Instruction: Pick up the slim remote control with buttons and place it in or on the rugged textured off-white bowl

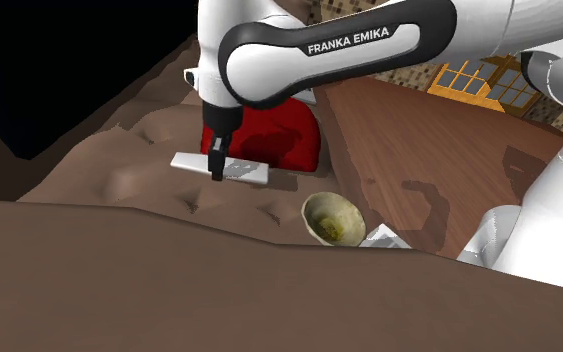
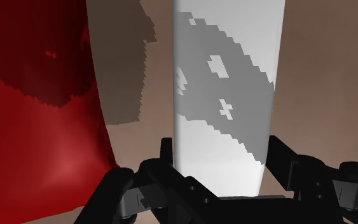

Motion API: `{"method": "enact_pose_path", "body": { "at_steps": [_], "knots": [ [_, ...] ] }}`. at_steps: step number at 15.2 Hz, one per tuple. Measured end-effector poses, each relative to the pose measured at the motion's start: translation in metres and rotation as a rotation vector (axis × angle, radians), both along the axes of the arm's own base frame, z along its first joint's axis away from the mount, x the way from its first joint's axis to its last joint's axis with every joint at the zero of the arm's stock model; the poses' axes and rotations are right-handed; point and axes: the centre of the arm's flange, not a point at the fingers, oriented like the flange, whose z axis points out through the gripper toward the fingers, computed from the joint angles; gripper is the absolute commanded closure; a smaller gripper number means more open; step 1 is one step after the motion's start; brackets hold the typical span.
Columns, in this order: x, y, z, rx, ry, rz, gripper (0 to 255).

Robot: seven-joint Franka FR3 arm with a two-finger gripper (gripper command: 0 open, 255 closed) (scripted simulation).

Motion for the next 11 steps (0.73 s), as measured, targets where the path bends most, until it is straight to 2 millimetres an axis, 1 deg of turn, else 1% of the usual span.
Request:
{"method": "enact_pose_path", "body": {
  "at_steps": [11],
  "knots": [
    [0.000,0.000,0.058,0.000,0.000,0.000,255]
  ]
}}
